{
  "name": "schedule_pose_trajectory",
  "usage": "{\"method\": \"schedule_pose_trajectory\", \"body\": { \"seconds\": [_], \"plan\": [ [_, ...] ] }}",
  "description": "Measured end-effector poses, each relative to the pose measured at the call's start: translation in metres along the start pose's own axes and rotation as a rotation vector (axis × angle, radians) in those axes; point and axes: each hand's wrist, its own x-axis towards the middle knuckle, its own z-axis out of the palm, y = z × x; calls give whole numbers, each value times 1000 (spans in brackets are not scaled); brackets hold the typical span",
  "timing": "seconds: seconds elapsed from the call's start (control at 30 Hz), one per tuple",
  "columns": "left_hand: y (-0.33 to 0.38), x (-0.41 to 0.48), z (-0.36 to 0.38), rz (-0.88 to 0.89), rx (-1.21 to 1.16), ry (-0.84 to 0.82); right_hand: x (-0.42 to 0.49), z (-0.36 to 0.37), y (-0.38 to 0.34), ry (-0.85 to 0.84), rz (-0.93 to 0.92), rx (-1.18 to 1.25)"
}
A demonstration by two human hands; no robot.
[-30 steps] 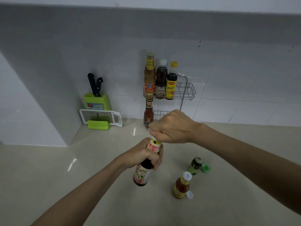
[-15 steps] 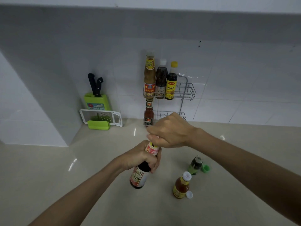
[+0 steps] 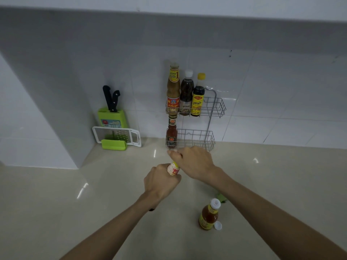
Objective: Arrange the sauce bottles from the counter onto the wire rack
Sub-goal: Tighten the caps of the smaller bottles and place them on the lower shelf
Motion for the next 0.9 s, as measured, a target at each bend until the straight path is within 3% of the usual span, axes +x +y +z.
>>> {"method": "schedule_pose_trajectory", "body": {
  "seconds": [0.07,0.13,0.23,0.33,0.4,0.53,0.67,0.8,0.9],
  "plan": [
    [2,3,-7,22,-127,-51,6,-1,2,112,-12,209],
    [0,8,-15,63,-281,-167,17,-10,4,125,-105,245],
    [-12,13,-25,95,-523,-435,36,-38,11,30,-263,195],
    [-25,8,-27,80,-602,-581,51,-59,20,-50,-307,277],
    [-29,3,-22,66,-631,-583,55,-61,23,-40,-250,426],
    [-39,11,-5,-9,-608,-383,41,-38,24,-24,-13,767],
    [-48,21,7,-63,-517,-312,19,14,34,-157,67,735],
    [-47,41,18,-41,-461,-330,22,43,50,-97,159,907],
    [-56,69,27,-13,-489,-457,33,49,64,-58,207,987]
  ]
}}
